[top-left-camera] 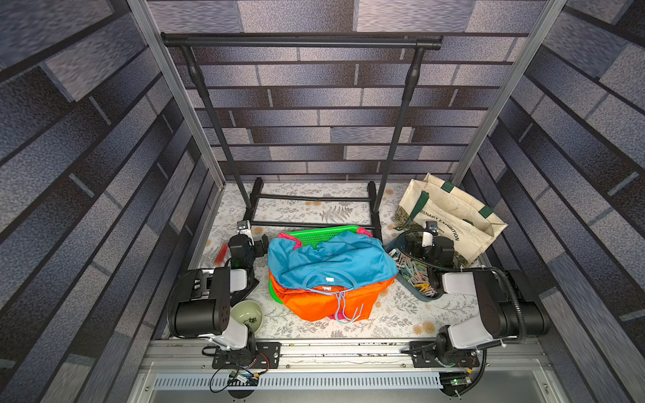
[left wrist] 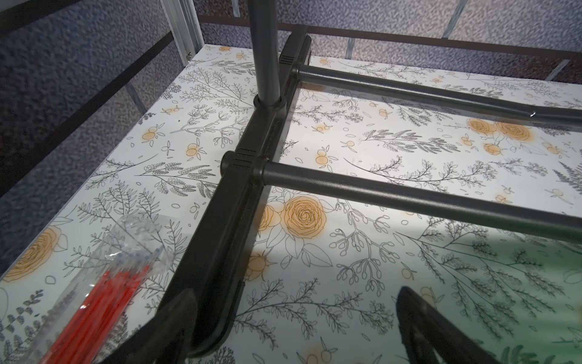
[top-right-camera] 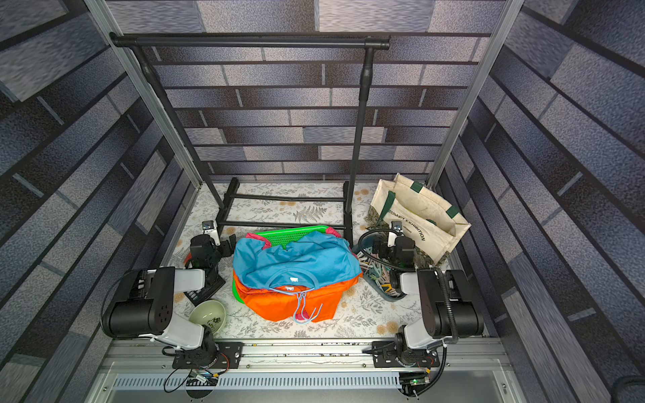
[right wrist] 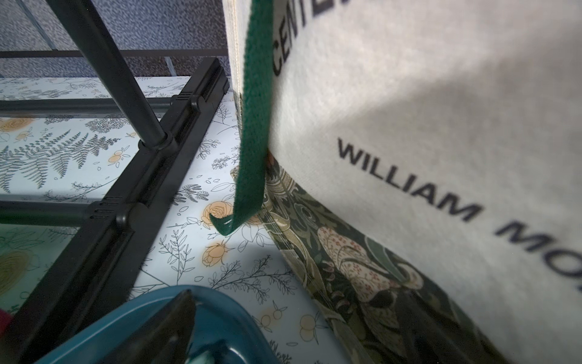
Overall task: Use clothespins to secure the t-shirt on both sides of the hanger
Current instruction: Pick up the hanger from the basket.
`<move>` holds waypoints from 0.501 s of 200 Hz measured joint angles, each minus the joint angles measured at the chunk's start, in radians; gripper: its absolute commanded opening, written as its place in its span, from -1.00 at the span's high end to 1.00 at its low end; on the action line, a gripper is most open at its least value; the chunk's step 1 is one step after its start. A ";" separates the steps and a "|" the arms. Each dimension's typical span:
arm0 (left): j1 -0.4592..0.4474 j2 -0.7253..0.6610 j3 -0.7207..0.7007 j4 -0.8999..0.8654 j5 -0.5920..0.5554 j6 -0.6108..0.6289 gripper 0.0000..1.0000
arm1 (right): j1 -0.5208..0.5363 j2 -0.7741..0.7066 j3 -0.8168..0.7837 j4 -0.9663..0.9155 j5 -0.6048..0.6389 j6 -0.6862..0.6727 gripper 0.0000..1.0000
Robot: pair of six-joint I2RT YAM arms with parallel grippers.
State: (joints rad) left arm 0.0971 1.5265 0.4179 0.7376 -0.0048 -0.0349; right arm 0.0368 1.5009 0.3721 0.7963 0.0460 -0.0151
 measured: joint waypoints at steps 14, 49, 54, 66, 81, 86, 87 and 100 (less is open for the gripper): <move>-0.014 -0.020 0.050 -0.109 -0.034 -0.005 -1.00 | 0.000 -0.040 0.053 -0.130 0.006 0.007 -0.99; -0.040 -0.190 0.175 -0.304 -0.112 -0.038 -1.00 | 0.000 -0.196 0.190 -0.341 0.025 0.045 -0.99; -0.045 -0.213 0.191 -0.325 -0.129 -0.046 -1.00 | 0.000 -0.221 0.193 -0.358 0.032 0.056 -0.99; -0.053 -0.269 0.220 -0.372 -0.165 -0.066 -1.00 | 0.000 -0.290 0.193 -0.412 0.053 0.085 -1.00; -0.058 -0.334 0.237 -0.427 -0.193 -0.092 -1.00 | 0.000 -0.373 0.188 -0.493 0.080 0.112 -1.00; -0.058 -0.356 0.239 -0.447 -0.200 -0.102 -1.00 | 0.004 -0.403 0.186 -0.526 0.091 0.117 -0.99; -0.058 -0.359 0.239 -0.449 -0.200 -0.103 -1.00 | 0.005 -0.411 0.185 -0.535 0.094 0.120 -0.99; -0.058 -0.410 0.240 -0.496 -0.212 -0.133 -1.00 | 0.024 -0.488 0.181 -0.606 0.127 0.132 -0.99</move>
State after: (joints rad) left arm 0.0387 1.1160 0.6575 0.2420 -0.2169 -0.1677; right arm 0.0608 1.0126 0.5533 0.1905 0.1734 0.1169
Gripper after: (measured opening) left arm 0.998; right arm 0.997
